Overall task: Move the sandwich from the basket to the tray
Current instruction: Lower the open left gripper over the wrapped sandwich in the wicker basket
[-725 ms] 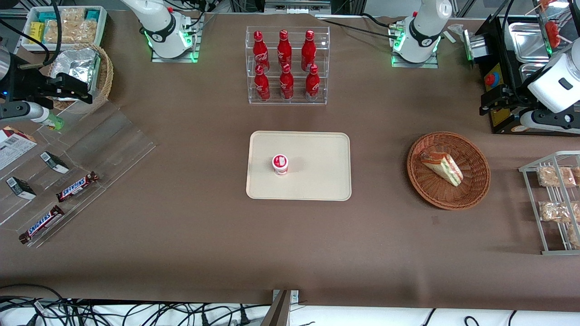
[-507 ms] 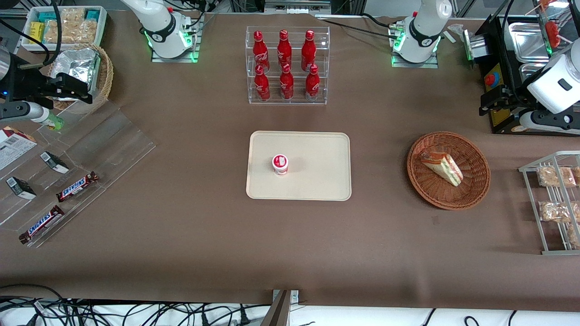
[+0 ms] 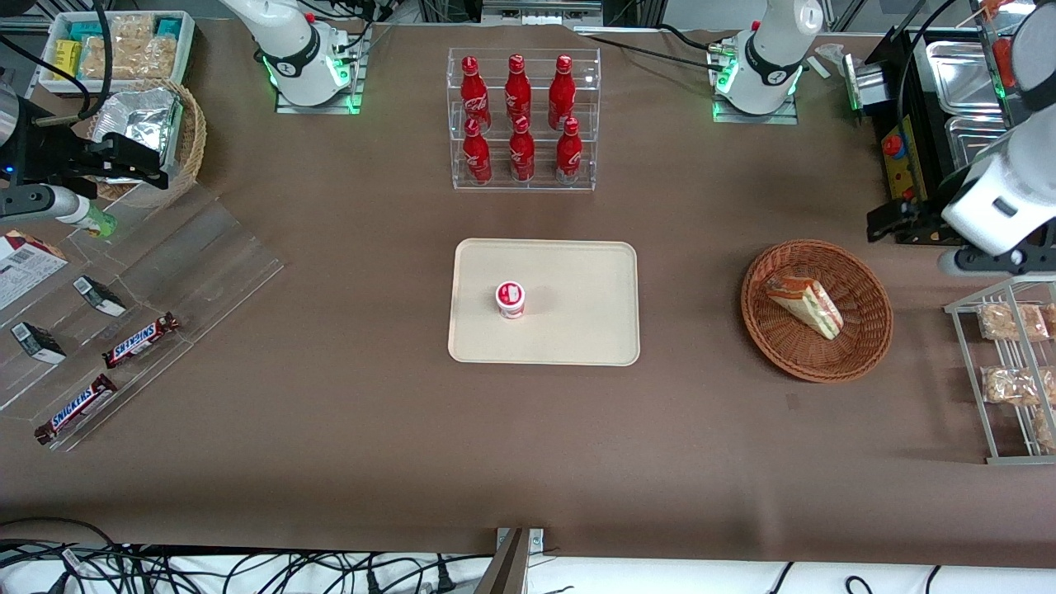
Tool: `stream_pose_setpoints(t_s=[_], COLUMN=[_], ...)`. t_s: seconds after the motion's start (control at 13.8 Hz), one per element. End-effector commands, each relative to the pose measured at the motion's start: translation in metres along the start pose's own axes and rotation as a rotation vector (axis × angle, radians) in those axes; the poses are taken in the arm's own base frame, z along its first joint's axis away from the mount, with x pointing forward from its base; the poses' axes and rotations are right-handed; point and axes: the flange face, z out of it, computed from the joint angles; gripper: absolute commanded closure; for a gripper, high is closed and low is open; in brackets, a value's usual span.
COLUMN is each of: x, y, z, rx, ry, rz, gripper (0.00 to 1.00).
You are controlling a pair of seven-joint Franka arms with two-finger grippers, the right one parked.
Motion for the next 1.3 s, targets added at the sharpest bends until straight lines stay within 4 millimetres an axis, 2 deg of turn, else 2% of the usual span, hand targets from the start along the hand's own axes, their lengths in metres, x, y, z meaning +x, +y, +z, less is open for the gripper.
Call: stream_pose_setpoints(t_s=[0.0, 0.29, 0.65, 0.87, 1.23], x=[0.004, 0.003, -0.003, -0.011, -0.019], y=[-0.003, -0.003, 0.0, 0.001, -0.006], z=[0.042, 0.089, 0.135, 0.171, 0.214], rx=[0.018, 0.068, 0.045, 0.027, -0.012], ry=[0.012, 0.044, 0.08, 0.103, 0.166], rz=[-0.113, -0.281, -0.481, -0.535, -0.593], gripper=[0.0, 0.0, 0.0, 0.0, 0.0])
